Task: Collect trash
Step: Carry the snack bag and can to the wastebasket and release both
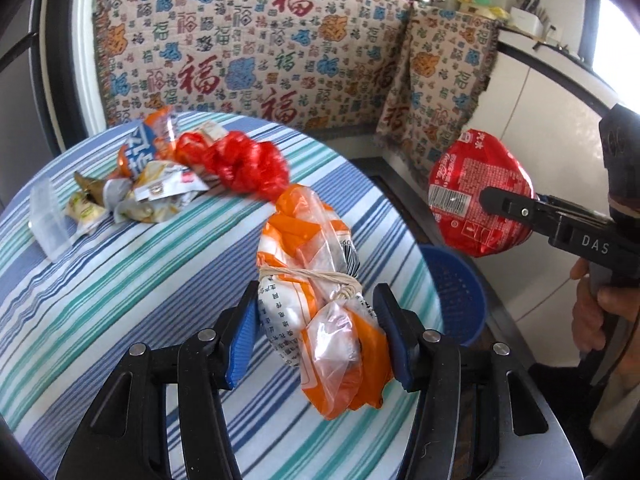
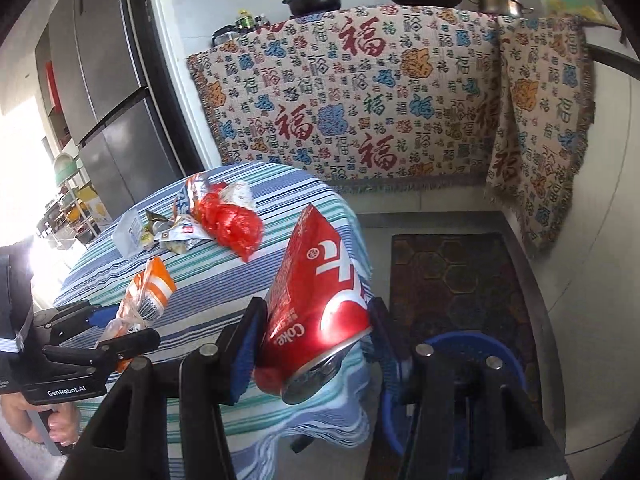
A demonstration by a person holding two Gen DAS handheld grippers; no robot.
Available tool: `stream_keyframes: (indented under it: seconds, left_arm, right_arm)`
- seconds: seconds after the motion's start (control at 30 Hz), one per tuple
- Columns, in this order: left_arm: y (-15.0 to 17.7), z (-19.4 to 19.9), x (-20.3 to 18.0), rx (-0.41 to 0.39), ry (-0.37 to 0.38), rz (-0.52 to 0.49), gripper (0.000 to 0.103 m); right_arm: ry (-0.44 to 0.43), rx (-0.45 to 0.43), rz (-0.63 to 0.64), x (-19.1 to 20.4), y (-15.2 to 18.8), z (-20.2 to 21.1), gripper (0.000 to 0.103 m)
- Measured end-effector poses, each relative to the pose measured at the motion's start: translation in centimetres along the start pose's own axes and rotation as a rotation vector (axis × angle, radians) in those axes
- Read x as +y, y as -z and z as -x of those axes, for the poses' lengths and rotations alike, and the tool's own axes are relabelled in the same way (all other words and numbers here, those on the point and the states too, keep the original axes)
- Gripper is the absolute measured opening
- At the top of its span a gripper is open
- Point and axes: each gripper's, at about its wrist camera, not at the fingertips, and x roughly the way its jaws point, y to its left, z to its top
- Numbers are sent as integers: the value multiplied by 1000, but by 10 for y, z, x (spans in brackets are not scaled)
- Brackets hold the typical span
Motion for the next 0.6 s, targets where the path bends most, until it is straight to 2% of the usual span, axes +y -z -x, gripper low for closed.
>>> stream_keyframes:
  seconds: [0.1, 0.17, 0.4, 0.6]
  left_arm:
    - [-13, -8, -28, 10, 51, -34, 57]
    - [-20, -16, -47, 20, 79, -62, 57]
    - [-41, -63, -113, 76, 194, -130, 57]
    - [-55, -106, -160, 115, 240, -193, 57]
  right_arm:
    - [30, -2, -23, -16, 0, 6, 53]
    - [84, 14, -53, -46, 2, 12, 53]
    - [187, 76, -110, -111, 14, 12, 52]
    - [234, 134, -126, -153, 21, 0, 53]
